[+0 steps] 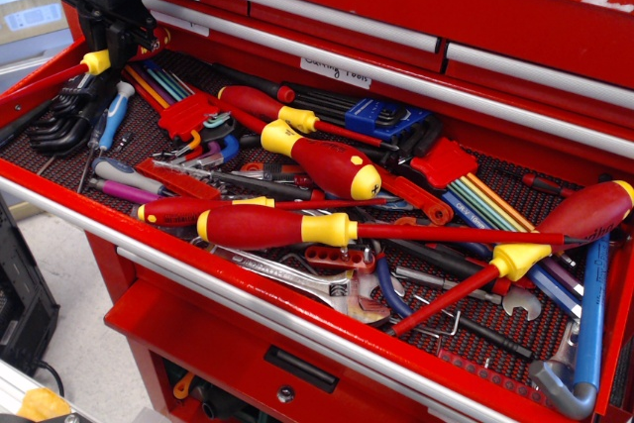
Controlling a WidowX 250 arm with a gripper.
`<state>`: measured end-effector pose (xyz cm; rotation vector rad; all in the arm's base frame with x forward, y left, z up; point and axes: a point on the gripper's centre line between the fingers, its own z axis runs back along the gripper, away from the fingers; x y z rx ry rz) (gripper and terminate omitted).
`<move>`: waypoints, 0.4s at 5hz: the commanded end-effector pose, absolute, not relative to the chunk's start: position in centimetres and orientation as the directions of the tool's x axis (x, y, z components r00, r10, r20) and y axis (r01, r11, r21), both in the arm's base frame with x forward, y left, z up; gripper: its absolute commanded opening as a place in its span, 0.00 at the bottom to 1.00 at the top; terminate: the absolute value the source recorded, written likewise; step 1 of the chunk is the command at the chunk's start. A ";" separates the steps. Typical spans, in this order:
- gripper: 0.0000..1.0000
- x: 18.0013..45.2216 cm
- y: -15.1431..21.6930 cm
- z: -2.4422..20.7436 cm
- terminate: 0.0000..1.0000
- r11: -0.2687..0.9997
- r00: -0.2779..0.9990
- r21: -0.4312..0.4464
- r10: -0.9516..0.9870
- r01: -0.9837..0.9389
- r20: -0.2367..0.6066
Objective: Pick up red srewdriver
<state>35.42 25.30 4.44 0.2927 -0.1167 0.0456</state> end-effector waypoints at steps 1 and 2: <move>0.00 34.4 23.2 13.9 0.00 0.894 0.970 0.411 0.091 -0.180 0.226; 0.00 33.5 21.6 16.1 0.00 0.871 0.966 0.440 0.130 -0.220 0.224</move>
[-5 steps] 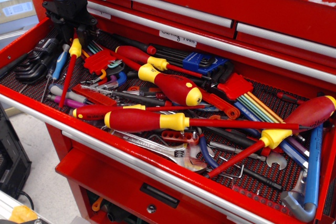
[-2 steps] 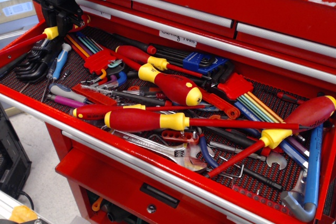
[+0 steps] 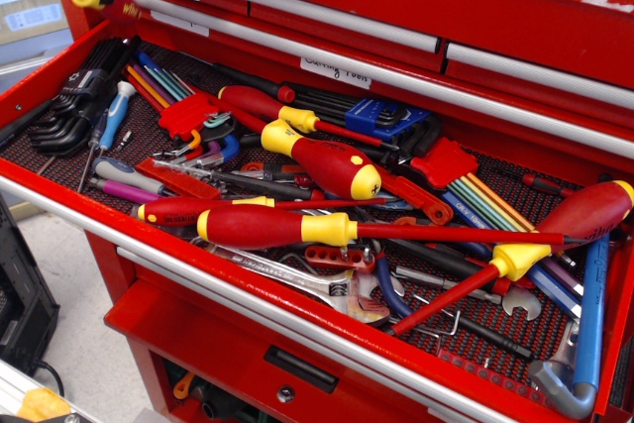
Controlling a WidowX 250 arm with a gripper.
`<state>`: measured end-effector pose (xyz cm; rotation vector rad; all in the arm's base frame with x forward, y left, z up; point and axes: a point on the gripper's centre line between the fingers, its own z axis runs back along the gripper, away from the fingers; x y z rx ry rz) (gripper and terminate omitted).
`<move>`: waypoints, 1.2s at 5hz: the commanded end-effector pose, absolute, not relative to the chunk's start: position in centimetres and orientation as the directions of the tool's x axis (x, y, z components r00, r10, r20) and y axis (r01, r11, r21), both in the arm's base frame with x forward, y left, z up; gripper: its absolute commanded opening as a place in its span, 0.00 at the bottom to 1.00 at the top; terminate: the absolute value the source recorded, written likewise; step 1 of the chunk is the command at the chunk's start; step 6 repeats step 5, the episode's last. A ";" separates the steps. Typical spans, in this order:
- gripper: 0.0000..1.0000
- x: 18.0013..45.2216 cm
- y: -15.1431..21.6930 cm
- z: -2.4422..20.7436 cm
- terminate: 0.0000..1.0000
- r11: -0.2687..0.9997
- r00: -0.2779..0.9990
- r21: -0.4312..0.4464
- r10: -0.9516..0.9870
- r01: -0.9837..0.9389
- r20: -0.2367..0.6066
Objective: Pick up red srewdriver
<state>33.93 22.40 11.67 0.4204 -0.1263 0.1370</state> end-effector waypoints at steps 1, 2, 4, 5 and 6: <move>0.00 33.0 20.6 17.2 0.00 0.882 0.966 0.404 0.182 -0.242 0.182; 0.00 31.8 18.9 17.7 0.00 0.860 0.955 0.425 0.209 -0.281 0.210; 0.00 30.4 17.7 19.7 0.00 0.784 0.924 0.527 0.149 -0.327 0.352; 0.00 30.6 17.7 21.0 1.00 0.788 0.925 0.525 0.144 -0.322 0.351; 0.00 30.6 17.7 21.0 1.00 0.788 0.925 0.525 0.144 -0.322 0.351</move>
